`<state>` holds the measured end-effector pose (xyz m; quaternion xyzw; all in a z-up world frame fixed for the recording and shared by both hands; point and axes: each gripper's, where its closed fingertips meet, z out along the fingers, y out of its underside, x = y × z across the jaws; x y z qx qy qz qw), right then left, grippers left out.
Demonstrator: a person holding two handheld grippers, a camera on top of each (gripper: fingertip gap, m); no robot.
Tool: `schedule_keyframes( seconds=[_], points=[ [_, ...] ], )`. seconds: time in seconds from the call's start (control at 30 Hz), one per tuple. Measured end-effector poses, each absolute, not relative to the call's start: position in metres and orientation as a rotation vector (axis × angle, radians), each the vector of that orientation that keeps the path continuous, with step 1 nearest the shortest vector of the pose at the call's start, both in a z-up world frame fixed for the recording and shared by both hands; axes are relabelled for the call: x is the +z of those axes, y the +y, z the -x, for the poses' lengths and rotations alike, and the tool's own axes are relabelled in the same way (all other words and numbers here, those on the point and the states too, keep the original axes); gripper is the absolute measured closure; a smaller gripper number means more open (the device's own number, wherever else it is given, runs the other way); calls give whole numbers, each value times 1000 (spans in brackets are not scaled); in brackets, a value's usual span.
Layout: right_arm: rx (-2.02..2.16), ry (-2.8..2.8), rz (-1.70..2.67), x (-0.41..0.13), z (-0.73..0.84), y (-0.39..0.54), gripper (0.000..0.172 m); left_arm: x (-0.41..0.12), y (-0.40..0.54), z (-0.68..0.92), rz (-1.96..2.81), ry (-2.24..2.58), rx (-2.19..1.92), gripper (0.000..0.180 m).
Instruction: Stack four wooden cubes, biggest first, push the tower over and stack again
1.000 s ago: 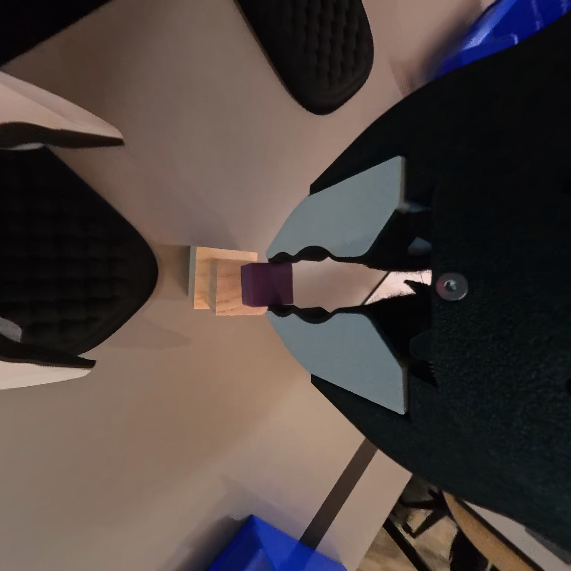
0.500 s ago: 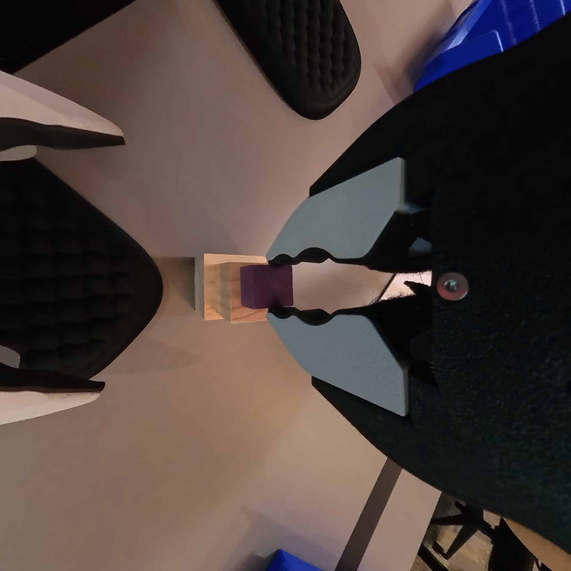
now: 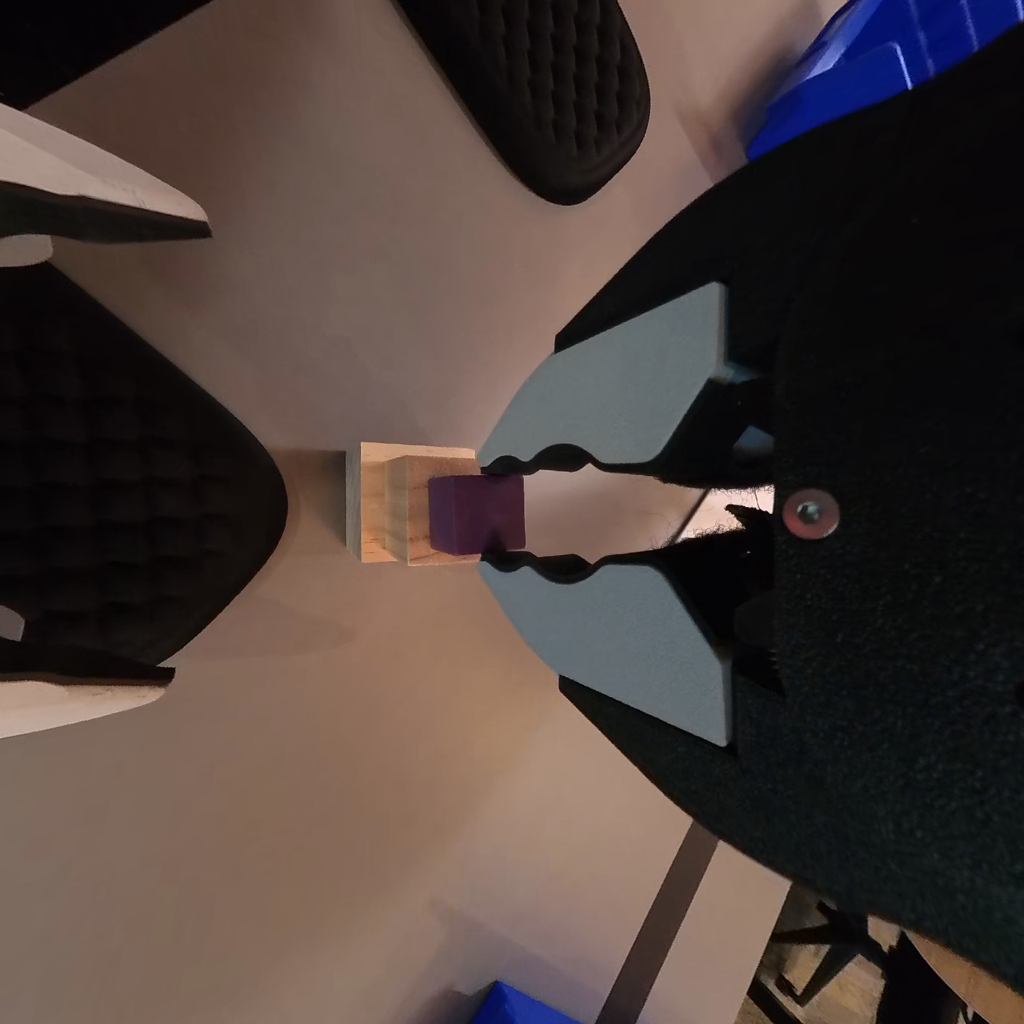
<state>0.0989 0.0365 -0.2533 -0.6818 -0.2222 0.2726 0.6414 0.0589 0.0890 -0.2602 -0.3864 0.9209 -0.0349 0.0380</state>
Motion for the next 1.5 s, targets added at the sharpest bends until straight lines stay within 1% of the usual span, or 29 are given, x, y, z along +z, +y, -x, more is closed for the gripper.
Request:
schedule_keyframes(
  seconds=[0.13, 0.23, 0.37, 0.6, 0.8, 0.9, 0.97, 1.0, 1.13, 1.17, 1.23, 1.33, 1.43, 1.5],
  points=[
    [621, -508, 1554, -253, -99, 36, 64, -260, 85, -57, 1206, 2839, -146, 155],
    [621, -508, 1554, -253, -99, 36, 64, -259, 87, -59, 1202, 2821, -133, 150],
    [621, -507, 1554, -253, -99, 37, 64, -257, 89, -59, 1199, 2813, -122, 148],
    [621, -507, 1553, -253, -99, 36, 65, -257, 91, -60, 1204, 2791, -125, 152],
    [621, -506, 1554, -253, -99, 36, 65, -256, 92, -55, 1231, 2789, -121, 147],
    [622, -505, 1553, -253, -100, 36, 65, -249, 94, -50, 1261, 2751, -116, 139],
    [624, -504, 1551, -253, -100, 36, 65, -237, 99, -46, 1309, 2672, -126, 125],
    [625, -503, 1550, -253, -100, 36, 65, -230, 104, -43, 1351, 2610, -132, 119],
    [623, -501, 1547, -252, -100, 36, 65, -202, 129, -11, 1627, 2234, -186, 105],
    [622, -501, 1547, -252, -100, 36, 65, -200, 141, 5, 1722, 2120, -157, 106],
    [621, -504, 1549, -253, -100, 36, 66, -210, 160, 49, 1931, 1949, -78, 112],
    [615, -511, 1552, -253, -99, 36, 66, -244, 173, 111, 2192, 1793, -9, 110],
    [605, -522, 1561, -255, -98, 36, 66, -278, 187, 153, 2343, 1666, 83, 114],
    [602, -527, 1563, -255, -97, 36, 66, -295, 191, 160, 2400, 1589, 34, 119]
  ],
)
